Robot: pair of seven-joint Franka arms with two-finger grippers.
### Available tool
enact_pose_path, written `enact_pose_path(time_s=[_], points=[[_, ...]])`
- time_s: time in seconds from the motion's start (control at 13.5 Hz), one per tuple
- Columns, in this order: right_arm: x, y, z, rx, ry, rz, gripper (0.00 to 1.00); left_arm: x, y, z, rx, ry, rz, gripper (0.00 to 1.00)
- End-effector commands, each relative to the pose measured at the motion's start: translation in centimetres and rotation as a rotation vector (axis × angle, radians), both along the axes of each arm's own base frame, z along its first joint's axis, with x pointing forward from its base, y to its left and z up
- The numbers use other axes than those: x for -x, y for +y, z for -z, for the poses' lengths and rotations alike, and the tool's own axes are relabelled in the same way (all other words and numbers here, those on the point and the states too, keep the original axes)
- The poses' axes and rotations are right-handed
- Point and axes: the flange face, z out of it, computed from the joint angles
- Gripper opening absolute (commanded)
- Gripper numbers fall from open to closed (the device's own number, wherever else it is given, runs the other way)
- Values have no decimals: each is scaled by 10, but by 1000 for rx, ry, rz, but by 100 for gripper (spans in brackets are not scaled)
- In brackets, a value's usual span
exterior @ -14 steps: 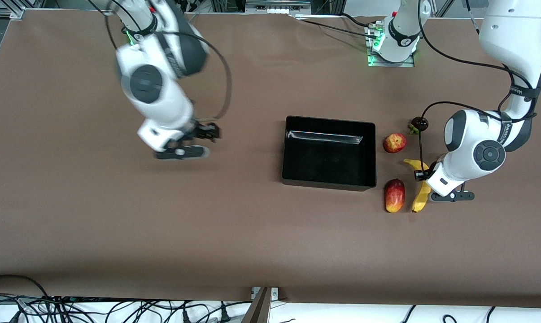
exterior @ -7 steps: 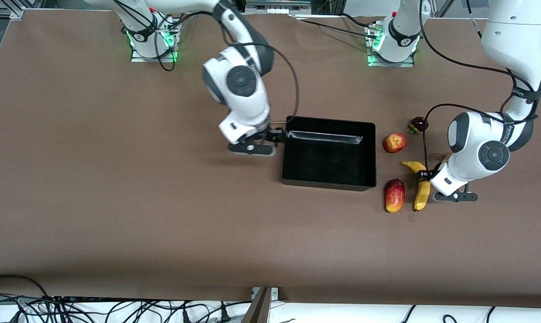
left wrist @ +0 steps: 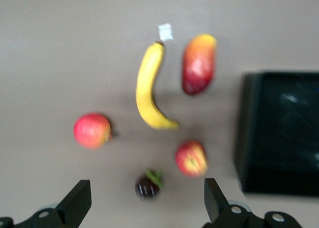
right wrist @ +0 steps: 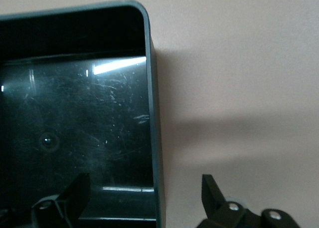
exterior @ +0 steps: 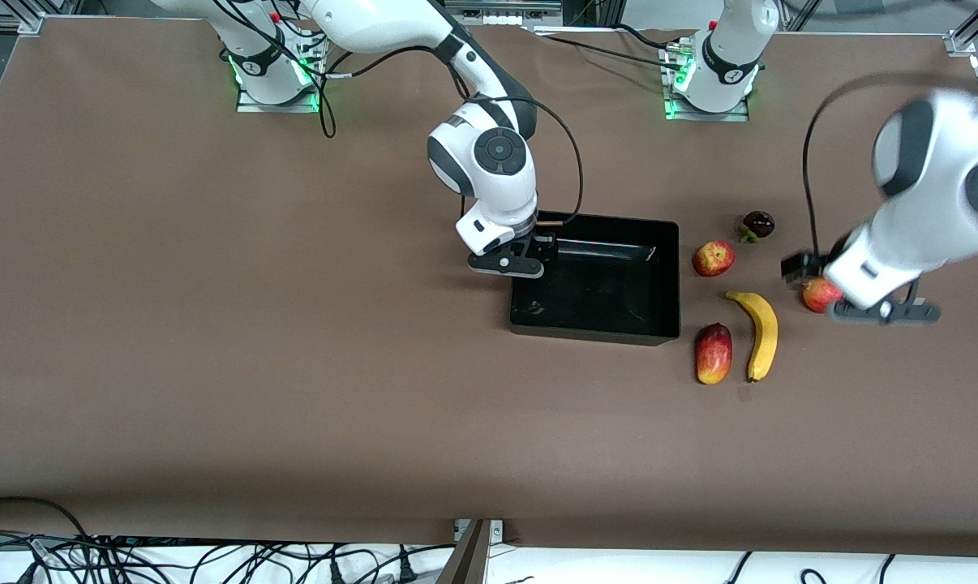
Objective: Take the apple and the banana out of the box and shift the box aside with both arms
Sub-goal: 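Grasp the black box rim with the right gripper while the left gripper retracts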
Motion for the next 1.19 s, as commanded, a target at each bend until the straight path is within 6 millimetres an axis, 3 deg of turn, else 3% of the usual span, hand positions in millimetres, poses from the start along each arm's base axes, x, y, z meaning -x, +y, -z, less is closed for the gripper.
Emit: enact_pose_path(time_s=[0.0,0.07,0.15,0.22,0.37,0.59,0.74,0.96,1.11], points=[[0,4,4,11,-8,-4,50,14,-22,-80,37,38,22,100],[-2,2,8,18,-9,-10,21,19,-21,-102,44,42,18,100],[-4,0,8,18,-10,-15,0,23,-18,-114,62,32,12,100],[-7,-3,8,22,-7,-12,0,34,-15,-131,93,-5,6,100],[-7,-4,10,29,-4,-14,0,59,-11,-119,84,-133,5,100],[-13,-14,6,52,6,-14,0,66,-4,-112,82,-121,-19,100],[-25,-30,-16,83,18,-40,0,65,1,-112,80,-102,-29,100],[-63,-87,-82,97,43,-110,0,58,4,-108,79,-93,-37,100],[-91,-149,-125,108,90,-166,0,59,5,-106,77,-78,-37,100]])
